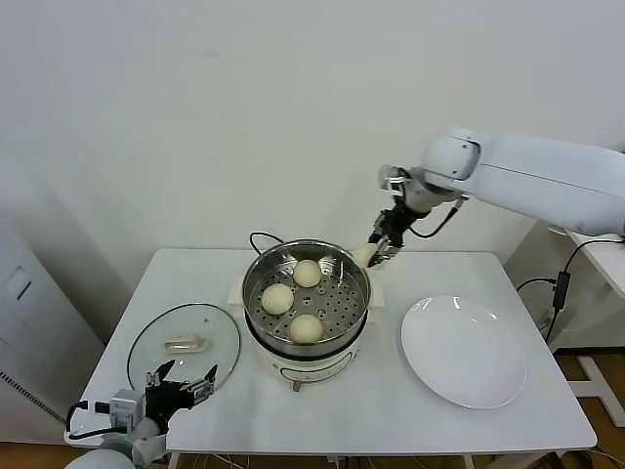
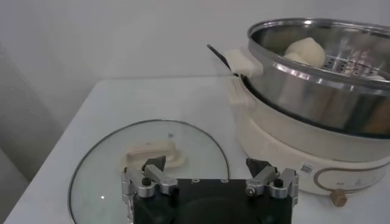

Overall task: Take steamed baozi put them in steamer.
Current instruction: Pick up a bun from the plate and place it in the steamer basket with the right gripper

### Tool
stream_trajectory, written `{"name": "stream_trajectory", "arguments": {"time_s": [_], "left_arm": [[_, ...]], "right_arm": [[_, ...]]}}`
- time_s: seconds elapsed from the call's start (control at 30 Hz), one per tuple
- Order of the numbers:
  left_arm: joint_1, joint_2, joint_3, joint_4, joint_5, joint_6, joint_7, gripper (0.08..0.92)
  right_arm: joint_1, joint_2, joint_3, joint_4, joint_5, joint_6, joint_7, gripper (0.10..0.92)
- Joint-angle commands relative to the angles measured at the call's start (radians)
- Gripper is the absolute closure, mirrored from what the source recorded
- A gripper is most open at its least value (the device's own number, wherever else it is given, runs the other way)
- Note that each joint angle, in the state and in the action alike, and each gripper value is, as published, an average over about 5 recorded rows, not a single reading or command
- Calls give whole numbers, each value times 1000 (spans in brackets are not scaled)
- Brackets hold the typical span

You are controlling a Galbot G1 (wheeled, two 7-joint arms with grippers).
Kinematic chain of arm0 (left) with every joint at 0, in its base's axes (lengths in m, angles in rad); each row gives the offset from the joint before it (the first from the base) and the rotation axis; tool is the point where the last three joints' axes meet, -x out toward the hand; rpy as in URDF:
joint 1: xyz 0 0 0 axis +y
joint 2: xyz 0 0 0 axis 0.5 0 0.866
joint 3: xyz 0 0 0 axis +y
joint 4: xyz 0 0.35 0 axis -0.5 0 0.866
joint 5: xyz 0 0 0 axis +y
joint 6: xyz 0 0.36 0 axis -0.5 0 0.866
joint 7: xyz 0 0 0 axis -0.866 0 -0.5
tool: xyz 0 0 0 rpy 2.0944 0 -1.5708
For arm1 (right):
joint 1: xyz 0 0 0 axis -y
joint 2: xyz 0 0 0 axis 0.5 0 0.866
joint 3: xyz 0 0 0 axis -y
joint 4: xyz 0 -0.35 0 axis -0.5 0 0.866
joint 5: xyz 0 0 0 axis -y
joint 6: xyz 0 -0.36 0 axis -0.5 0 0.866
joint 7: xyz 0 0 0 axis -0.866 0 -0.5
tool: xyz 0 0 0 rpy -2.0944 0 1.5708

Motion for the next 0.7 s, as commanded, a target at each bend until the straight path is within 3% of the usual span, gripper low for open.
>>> {"name": "stream_trajectory", "arguments": {"time_s": [0.03,0.33,0.7], "left_arm": [[0,-3,-1,-1,-1,0,0,177],[9,-11,-8,-5,-1,-2,1,177],[12,-22,-10,-6,0,-1,0,177]], "right_arm": [[-39,121,-10,10,62,-69,77,601],[-119,115,2,54,51,-98,154,601],[-225,128,54,4,8,-104,199,601]]}}
